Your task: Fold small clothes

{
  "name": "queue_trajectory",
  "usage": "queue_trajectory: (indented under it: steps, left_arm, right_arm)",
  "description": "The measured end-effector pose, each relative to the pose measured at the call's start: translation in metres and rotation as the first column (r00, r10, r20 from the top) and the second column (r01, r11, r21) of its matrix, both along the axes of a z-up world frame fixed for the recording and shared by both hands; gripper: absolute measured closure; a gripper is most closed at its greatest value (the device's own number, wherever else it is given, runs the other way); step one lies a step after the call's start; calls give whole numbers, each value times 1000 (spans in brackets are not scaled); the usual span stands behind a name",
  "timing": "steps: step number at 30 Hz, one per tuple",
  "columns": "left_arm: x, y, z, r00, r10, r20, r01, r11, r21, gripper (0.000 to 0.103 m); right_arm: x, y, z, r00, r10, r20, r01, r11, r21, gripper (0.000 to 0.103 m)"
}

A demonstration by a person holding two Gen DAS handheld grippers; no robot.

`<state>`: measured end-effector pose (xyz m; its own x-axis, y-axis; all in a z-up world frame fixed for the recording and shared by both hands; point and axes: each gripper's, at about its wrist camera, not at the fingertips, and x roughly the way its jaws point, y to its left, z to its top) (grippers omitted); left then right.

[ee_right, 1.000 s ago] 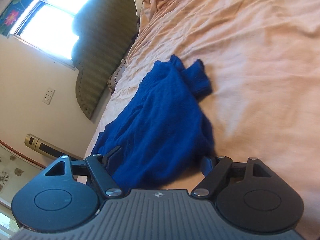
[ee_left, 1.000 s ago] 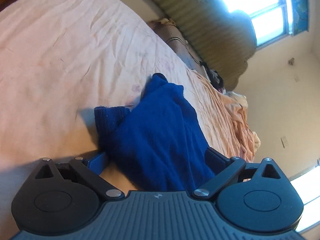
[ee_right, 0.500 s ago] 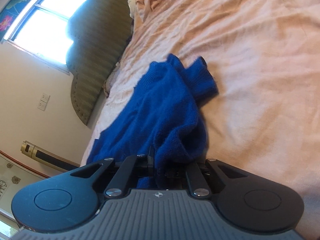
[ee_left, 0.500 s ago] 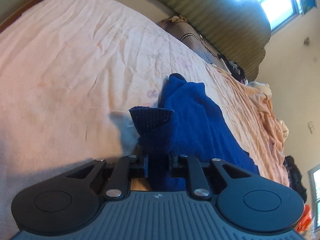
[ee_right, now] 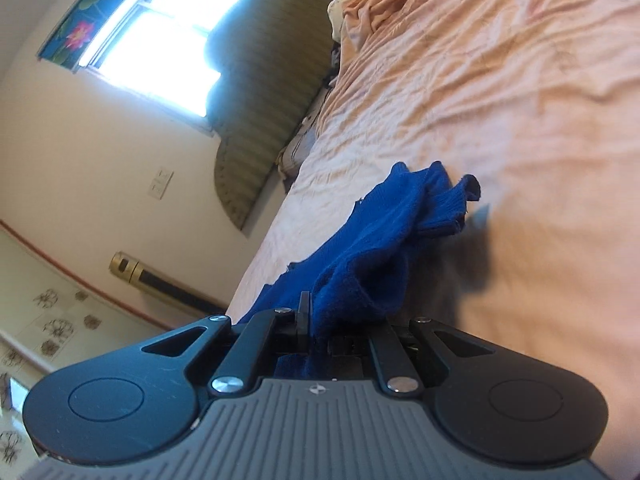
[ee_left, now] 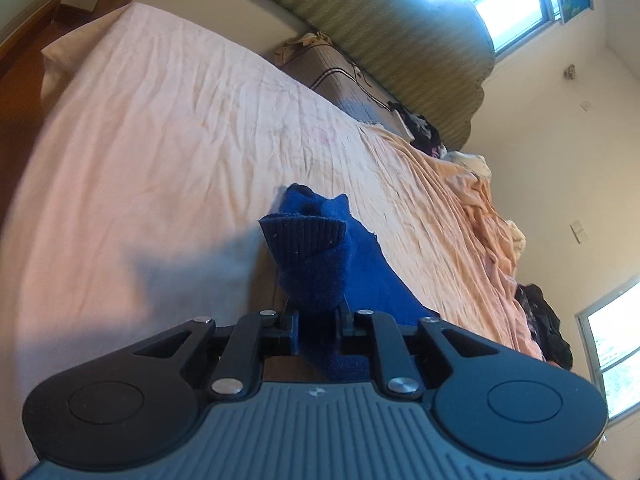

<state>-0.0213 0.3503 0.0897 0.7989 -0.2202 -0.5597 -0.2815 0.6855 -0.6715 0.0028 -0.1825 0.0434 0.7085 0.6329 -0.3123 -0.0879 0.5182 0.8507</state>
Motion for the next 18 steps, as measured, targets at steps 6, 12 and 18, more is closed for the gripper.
queue_trajectory:
  steps: [6,12,18]
  left_arm:
    - [-97,-3,-22,996,-39,-79,39,999,-6,88]
    - [-123,1,-52,988,-124,-97,131,989,71,78]
    - [-145,-4,22,995,-89,45,57,876,478,30]
  right_arm:
    - [-91,-17,-21,995,30,-94,-31,999,-7,92]
    - [-110,-25,-25,986,-43,-161,5,973,-232,51]
    - [-93,-40,36,994,-29,103,75,877,-474,37]
